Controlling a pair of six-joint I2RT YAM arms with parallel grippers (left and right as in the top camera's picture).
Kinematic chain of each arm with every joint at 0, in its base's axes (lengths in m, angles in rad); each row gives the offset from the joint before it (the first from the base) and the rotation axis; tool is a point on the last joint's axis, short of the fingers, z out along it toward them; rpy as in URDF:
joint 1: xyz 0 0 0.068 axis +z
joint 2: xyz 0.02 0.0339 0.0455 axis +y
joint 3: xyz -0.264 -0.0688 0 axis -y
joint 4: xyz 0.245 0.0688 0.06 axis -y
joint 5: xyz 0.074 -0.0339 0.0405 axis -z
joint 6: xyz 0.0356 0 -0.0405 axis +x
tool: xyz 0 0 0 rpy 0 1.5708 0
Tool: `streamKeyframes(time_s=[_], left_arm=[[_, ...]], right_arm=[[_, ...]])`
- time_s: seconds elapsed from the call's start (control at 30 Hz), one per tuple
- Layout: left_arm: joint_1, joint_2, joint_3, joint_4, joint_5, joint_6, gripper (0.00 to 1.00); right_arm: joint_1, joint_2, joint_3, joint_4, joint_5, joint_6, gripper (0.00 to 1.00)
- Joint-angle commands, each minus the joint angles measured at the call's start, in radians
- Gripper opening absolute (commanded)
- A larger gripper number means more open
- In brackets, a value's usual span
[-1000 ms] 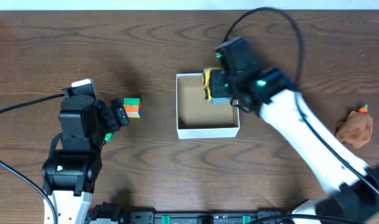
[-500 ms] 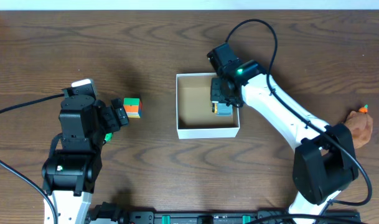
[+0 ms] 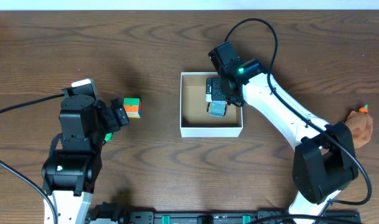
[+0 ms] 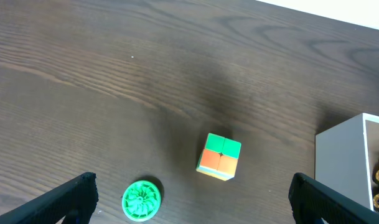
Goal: Pack container
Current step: 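Carry the truck left and lower it into the white box, release, then move the right gripper to the brown plush bear and grasp it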
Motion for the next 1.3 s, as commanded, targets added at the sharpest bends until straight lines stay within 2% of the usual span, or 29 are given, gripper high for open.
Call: streamKeyframes(time_s=[0.0,0.17,0.23,0.3,0.47,0.63,0.77,0.97,1.13,1.27], left_arm=[[0.006,0.002,0.024,0.001,-0.009,-0.010,0.98],[0.006,0.002,0.024,0.001,-0.009,-0.010,0.98],[0.006,0.002,0.024,0.001,-0.009,-0.010,0.98],[0.006,0.002,0.024,0.001,-0.009,-0.010,0.98],[0.006,0.002,0.024,0.001,-0.009,-0.010,0.98],[0.006,0.002,0.024,0.001,-0.009,-0.010,0.98],[0.006,0.002,0.024,0.000,-0.009,-0.010,0.98],[0.006,0.002,0.024,0.000,-0.009,-0.010,0.98],[0.006,0.002,0.024,0.000,-0.009,-0.010,0.98],[0.006,0.002,0.024,0.000,-0.009,-0.010,0.98]], right_arm=[[-0.001,-0.017,0.015,0.002,0.015,-0.064,0.89],[-0.019,-0.117,0.119,-0.053,0.031,-0.136,0.93],[-0.049,-0.171,0.161,-0.088,0.065,-0.136,0.99],[-0.105,-0.233,0.182,-0.119,0.091,-0.138,0.99],[-0.352,-0.335,0.181,-0.267,0.082,-0.125,0.99],[-0.667,-0.341,0.134,-0.396,0.008,-0.117,0.99],[-0.893,-0.340,0.006,-0.337,-0.035,-0.171,0.99],[-1.117,-0.340,-0.217,-0.162,-0.035,-0.265,0.99],[-1.210,-0.340,-0.335,-0.020,-0.102,-0.278,0.99],[-1.219,-0.334,-0.410,0.081,-0.109,-0.285,0.99]])
